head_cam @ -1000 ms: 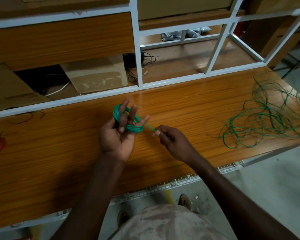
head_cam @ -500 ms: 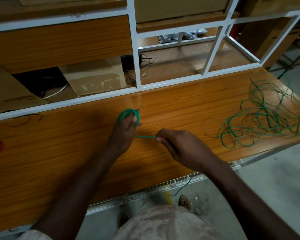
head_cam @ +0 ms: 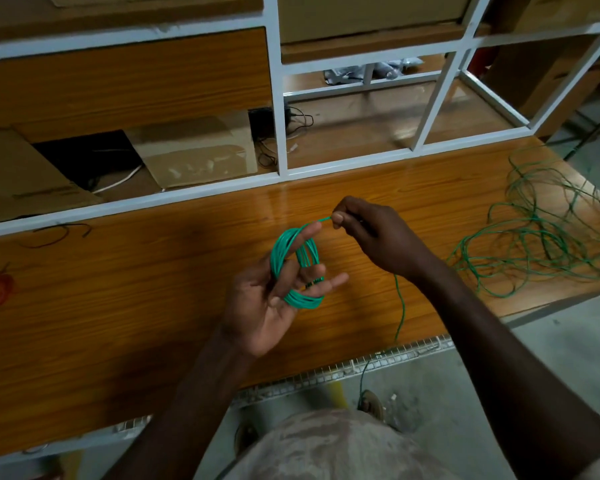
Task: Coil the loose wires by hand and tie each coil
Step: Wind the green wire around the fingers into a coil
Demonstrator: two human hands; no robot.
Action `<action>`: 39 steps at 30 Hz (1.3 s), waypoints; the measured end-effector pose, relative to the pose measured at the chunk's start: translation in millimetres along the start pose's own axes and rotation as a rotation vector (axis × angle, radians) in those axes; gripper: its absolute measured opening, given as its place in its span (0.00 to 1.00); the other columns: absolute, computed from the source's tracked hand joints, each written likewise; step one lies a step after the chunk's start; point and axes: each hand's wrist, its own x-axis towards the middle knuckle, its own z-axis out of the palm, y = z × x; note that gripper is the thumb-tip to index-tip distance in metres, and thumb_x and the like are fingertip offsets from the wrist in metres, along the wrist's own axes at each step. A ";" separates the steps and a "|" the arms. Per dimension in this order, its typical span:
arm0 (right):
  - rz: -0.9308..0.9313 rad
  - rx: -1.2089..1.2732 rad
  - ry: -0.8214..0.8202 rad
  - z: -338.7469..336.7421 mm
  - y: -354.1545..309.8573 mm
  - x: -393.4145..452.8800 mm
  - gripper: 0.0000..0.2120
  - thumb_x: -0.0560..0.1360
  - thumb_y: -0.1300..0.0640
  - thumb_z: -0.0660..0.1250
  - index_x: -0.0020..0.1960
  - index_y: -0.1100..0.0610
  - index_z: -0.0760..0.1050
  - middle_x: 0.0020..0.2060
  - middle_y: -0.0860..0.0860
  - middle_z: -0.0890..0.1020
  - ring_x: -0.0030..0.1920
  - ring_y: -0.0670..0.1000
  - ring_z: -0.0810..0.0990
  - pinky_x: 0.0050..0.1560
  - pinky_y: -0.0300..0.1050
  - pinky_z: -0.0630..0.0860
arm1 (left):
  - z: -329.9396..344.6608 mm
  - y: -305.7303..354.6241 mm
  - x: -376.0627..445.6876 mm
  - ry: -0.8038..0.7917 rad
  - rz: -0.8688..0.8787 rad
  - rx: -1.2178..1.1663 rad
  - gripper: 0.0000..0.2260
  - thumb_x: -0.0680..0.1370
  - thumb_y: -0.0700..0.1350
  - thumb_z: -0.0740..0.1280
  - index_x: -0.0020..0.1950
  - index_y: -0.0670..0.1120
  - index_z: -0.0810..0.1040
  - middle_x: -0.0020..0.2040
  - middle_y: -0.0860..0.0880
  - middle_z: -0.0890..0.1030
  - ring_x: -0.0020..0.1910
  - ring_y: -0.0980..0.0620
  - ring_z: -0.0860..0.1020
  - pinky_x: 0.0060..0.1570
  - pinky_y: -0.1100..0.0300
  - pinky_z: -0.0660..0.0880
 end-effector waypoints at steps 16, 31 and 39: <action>0.122 0.085 -0.078 40.8 18.3 -26.0 0.07 0.88 0.52 0.63 0.53 0.51 0.78 0.33 0.43 0.74 0.32 0.45 0.73 0.36 0.39 0.66 | -22.3 29.8 14.9 0.097 0.168 -0.346 0.25 0.87 0.42 0.51 0.84 0.37 0.61 0.26 0.49 0.71 0.52 0.49 0.87 0.79 0.30 0.57; 0.122 0.182 -0.290 80.4 -43.1 -60.5 0.16 0.88 0.52 0.62 0.73 0.52 0.79 0.28 0.42 0.73 0.26 0.44 0.69 0.32 0.35 0.61 | -42.8 43.6 62.6 0.501 0.389 0.701 0.19 0.91 0.47 0.50 0.76 0.44 0.73 0.30 0.42 0.75 0.54 0.38 0.86 0.55 0.52 0.77; 0.035 0.123 -0.363 38.8 -68.1 -51.5 0.11 0.87 0.50 0.65 0.48 0.49 0.81 0.30 0.50 0.74 0.30 0.45 0.70 0.33 0.41 0.63 | -72.3 33.5 52.9 0.219 0.120 1.598 0.17 0.90 0.47 0.55 0.76 0.45 0.75 0.68 0.47 0.81 0.53 0.63 0.84 0.54 0.58 0.79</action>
